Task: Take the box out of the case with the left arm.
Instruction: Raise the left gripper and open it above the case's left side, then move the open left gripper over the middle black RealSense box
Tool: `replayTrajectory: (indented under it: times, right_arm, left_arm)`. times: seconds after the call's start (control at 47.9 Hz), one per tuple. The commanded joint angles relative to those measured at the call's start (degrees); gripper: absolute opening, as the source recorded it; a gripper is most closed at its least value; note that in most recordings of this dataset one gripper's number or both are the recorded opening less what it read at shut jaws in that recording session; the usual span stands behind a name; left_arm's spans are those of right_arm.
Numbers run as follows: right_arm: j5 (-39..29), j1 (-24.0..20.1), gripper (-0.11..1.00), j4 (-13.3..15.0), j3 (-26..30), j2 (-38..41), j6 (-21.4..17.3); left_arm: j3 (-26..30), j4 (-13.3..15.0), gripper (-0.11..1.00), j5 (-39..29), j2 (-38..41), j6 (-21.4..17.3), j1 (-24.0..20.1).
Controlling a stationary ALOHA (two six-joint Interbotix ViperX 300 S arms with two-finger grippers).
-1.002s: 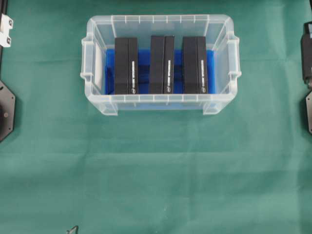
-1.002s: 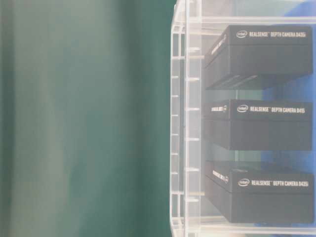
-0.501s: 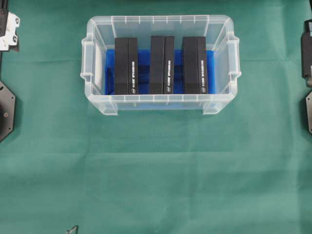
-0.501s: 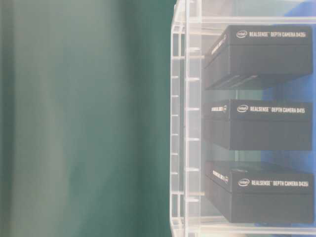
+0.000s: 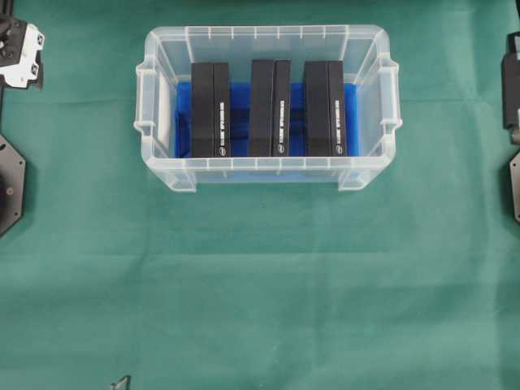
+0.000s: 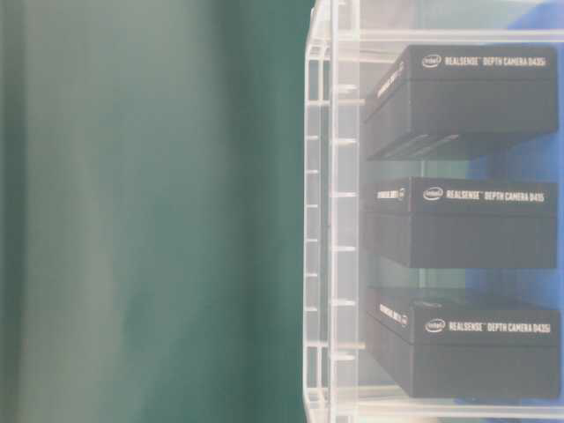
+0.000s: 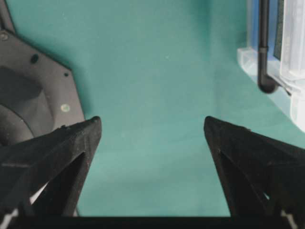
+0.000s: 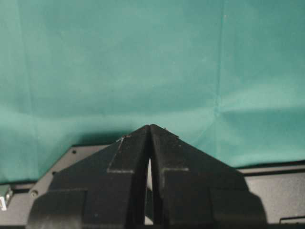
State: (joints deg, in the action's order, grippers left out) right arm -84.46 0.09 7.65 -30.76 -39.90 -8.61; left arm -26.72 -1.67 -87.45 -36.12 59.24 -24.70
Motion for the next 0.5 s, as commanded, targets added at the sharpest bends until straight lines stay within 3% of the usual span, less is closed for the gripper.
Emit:
replayTrajectory:
  times: [0.0, 0.48]
  right_arm:
    - [0.2, 0.1, 0.02, 0.2, 1.4, 0.0, -0.1]
    - [0.2, 0.1, 0.02, 0.2, 1.5, 0.0, -0.1]
  left_arm:
    - [1.4, 0.1, 0.91, 0.2, -0.2, 0.2, 0.1]
    - [1.5, 0.1, 0.91, 1.5, 0.2, 2.9, 1.1]
